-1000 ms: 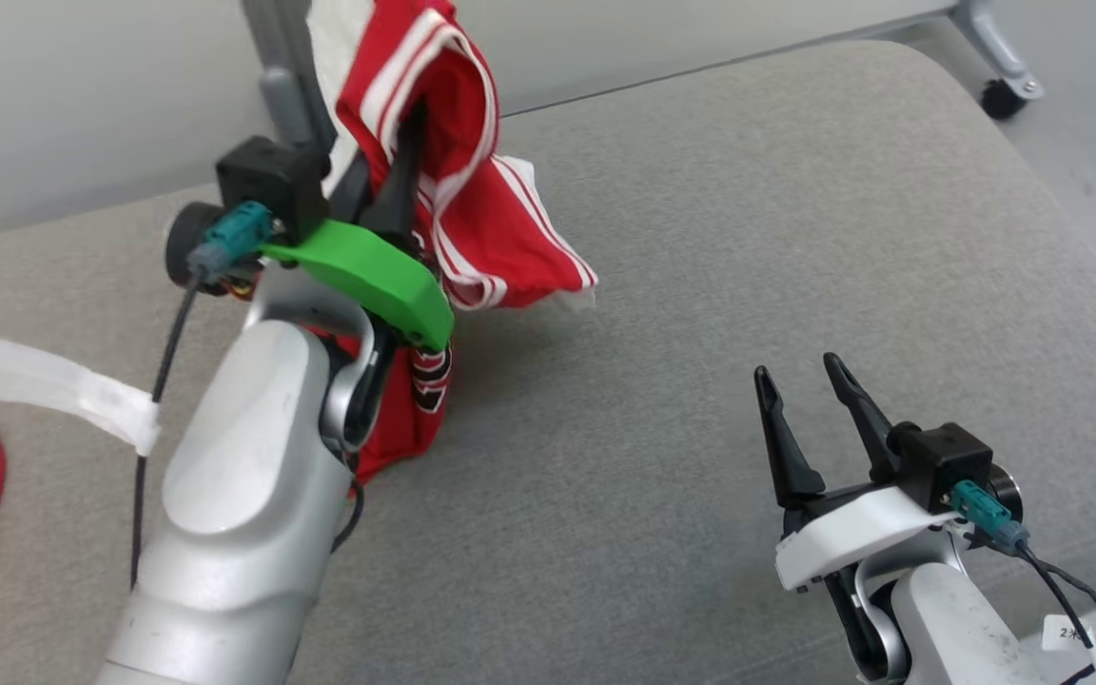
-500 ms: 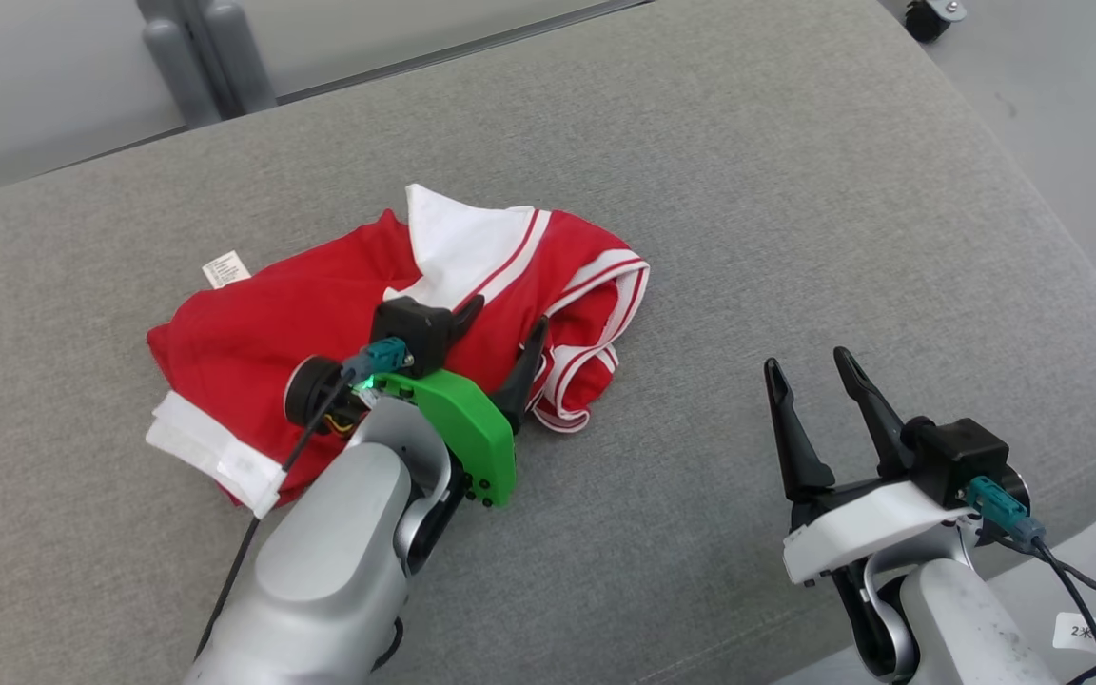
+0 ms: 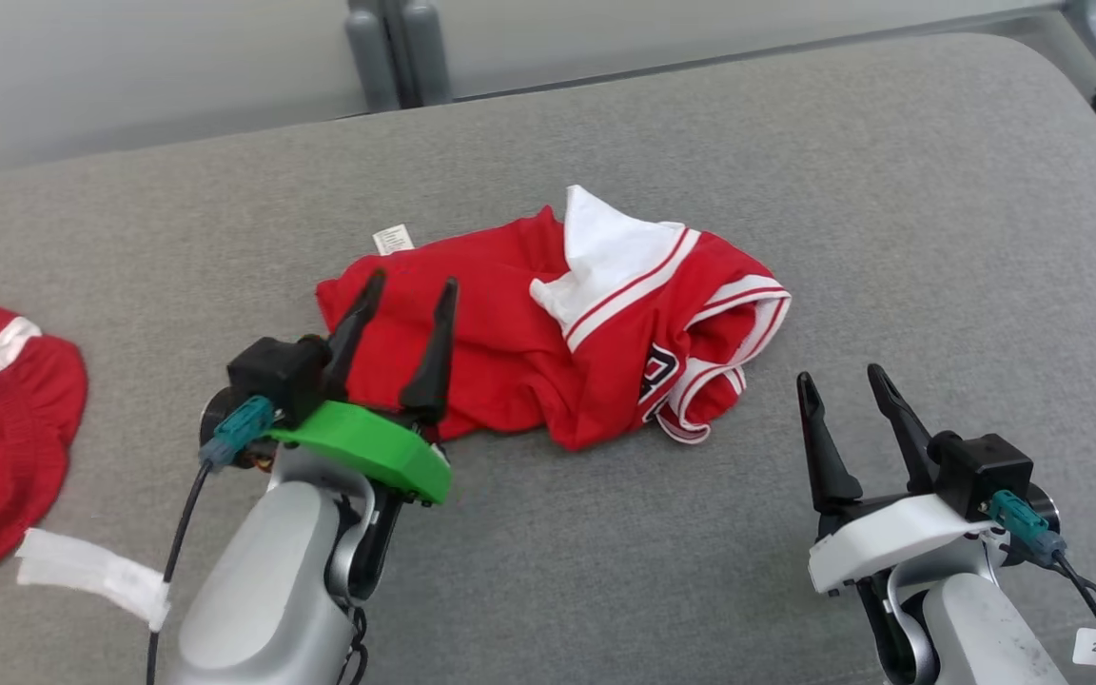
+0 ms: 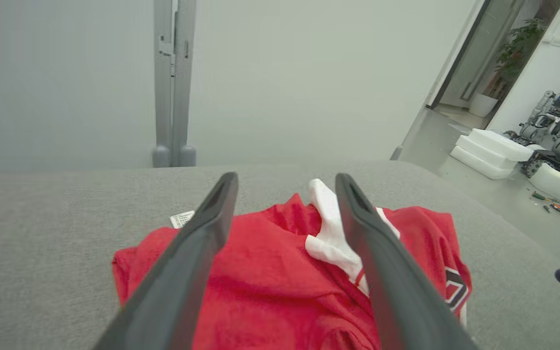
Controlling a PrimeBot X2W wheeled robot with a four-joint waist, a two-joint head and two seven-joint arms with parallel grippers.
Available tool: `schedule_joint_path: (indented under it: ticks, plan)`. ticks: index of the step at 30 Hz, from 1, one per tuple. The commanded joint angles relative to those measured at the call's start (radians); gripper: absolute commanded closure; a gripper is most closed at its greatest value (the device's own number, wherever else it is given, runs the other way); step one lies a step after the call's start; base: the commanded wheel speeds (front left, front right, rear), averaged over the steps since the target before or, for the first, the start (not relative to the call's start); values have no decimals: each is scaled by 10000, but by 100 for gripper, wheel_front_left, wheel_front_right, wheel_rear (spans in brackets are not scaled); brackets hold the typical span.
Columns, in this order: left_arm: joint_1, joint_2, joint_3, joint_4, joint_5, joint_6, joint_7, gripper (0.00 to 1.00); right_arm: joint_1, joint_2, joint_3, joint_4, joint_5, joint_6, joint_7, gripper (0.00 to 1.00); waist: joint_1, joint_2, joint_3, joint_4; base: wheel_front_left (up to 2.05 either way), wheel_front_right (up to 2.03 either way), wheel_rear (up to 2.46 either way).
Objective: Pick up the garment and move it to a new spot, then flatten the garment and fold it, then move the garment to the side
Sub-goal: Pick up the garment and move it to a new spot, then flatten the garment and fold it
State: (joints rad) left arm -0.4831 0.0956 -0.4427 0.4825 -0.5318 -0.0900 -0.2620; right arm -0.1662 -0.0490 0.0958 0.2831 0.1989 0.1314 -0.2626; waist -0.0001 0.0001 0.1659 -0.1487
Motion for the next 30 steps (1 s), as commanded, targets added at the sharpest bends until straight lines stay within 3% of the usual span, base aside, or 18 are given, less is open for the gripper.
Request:
schedule_joint_path:
  ticks: [1,8,14,21,30]
  plan:
    - [498,64,280,-320,269,74,-25,0,159,-27,-54,26,-37,-14,-34,0,1,-1,-552,982,0,0,0]
    - [2525,-26,2447,-2023,1299,94,-21,0,266,-33,-149,240,149,-14,-34,0,1,-1,-862,1345,0,0,0]
    - [3643,-112,3654,-2145,1910,-134,-21,0,402,-32,-399,441,216,-14,-34,0,1,-1,-1053,1335,0,0,0]
    - [4159,-230,4384,-1993,2125,-333,-22,0,605,-27,-997,466,42,-14,-34,0,1,-1,-1217,1190,0,0,0]
    - [4360,-339,4478,-2142,2167,-411,-22,0,615,-25,-1213,384,32,-14,-34,0,1,-1,-1151,1072,0,0,0]
